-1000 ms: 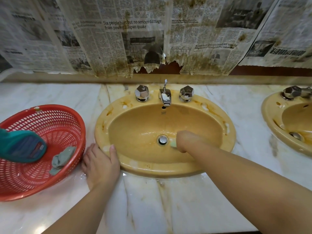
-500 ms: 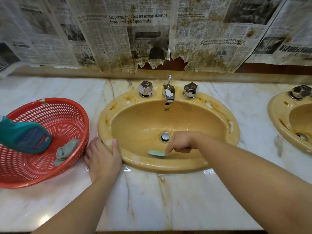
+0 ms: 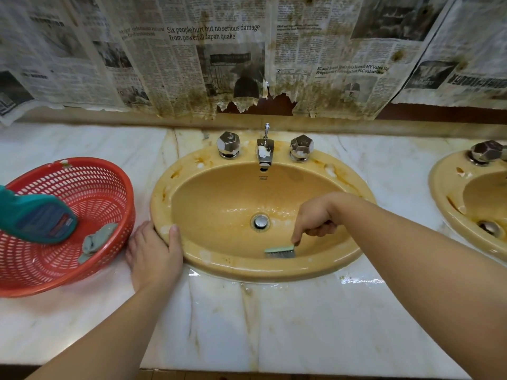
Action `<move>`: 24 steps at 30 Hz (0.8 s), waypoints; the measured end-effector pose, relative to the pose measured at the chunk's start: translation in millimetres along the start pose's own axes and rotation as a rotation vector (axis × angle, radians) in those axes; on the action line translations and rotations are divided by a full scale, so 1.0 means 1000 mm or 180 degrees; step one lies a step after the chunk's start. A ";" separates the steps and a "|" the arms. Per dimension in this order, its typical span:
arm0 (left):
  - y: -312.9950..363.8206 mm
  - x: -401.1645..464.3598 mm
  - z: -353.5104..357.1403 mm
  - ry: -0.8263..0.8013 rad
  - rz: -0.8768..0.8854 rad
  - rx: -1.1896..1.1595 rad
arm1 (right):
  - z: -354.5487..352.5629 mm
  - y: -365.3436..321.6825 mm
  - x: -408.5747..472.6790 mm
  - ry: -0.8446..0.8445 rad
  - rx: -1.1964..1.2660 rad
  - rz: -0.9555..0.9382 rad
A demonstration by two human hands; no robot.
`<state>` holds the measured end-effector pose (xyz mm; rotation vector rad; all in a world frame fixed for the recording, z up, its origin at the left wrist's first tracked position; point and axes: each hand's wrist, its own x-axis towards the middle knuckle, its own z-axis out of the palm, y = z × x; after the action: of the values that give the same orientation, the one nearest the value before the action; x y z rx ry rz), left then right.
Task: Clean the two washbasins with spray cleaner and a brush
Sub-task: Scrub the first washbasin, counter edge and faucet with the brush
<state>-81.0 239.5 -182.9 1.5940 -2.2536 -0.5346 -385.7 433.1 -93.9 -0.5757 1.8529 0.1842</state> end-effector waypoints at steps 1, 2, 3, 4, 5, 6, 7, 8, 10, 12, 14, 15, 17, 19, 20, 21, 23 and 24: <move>-0.001 0.001 -0.001 -0.0023 -0.0011 -0.0035 | -0.001 0.004 -0.001 0.0084 -0.0098 0.0022; 0.001 0.000 -0.003 -0.0059 -0.0048 -0.0084 | -0.002 0.008 -0.003 0.0250 -0.0321 0.0072; 0.000 0.000 -0.007 -0.0068 -0.0069 -0.0147 | -0.001 0.010 -0.003 0.0423 -0.0509 0.0097; 0.006 -0.005 -0.011 -0.0023 -0.0045 -0.0197 | 0.000 0.016 -0.004 0.0547 -0.0562 0.0078; 0.012 -0.010 -0.014 0.0053 0.0137 -0.0234 | 0.003 0.019 -0.002 0.0634 -0.0468 0.0015; 0.021 -0.018 -0.018 0.0121 0.0518 -0.0269 | 0.006 0.022 0.000 0.0731 -0.0267 -0.0052; 0.036 -0.029 -0.018 0.0158 0.1024 -0.0327 | 0.010 0.024 0.001 0.0862 -0.0018 -0.0133; 0.054 -0.041 -0.016 0.0061 0.1431 -0.0450 | 0.014 0.026 0.001 0.1006 0.0228 -0.0219; 0.098 -0.063 -0.011 -0.0512 0.1507 -0.0708 | 0.024 0.025 0.001 0.1273 0.0690 -0.0460; 0.144 -0.077 0.003 -0.1215 0.1069 -0.0794 | 0.037 0.023 0.003 0.1481 0.1259 -0.0814; 0.181 -0.084 0.018 -0.1649 0.0778 -0.0707 | 0.055 0.017 0.001 0.1693 0.1930 -0.1176; 0.198 -0.087 0.022 -0.1819 0.0615 -0.0789 | 0.065 0.016 -0.002 0.1857 0.2179 -0.1323; 0.221 -0.085 0.033 -0.2114 0.0067 -0.1250 | 0.081 0.019 -0.009 0.2238 0.2327 -0.1502; 0.230 -0.084 0.042 -0.2337 -0.0475 -0.1811 | 0.092 0.024 -0.016 0.2359 0.2347 -0.1607; 0.230 -0.083 0.048 -0.2458 -0.0704 -0.2082 | 0.097 0.028 -0.018 0.2309 0.2290 -0.1672; 0.230 -0.083 0.052 -0.2580 -0.0899 -0.2287 | 0.101 0.032 -0.019 0.2238 0.2196 -0.1734; 0.227 -0.084 0.057 -0.2855 -0.1110 -0.2453 | 0.108 0.042 -0.021 0.2154 0.1920 -0.1700; 0.229 -0.084 0.058 -0.2954 -0.1152 -0.2459 | 0.110 0.047 -0.023 0.2146 0.1771 -0.1623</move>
<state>-269.3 394.9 -128.2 1.4345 -1.7657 -2.2814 -309.4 524.8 -119.4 -0.7394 2.1814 -0.9385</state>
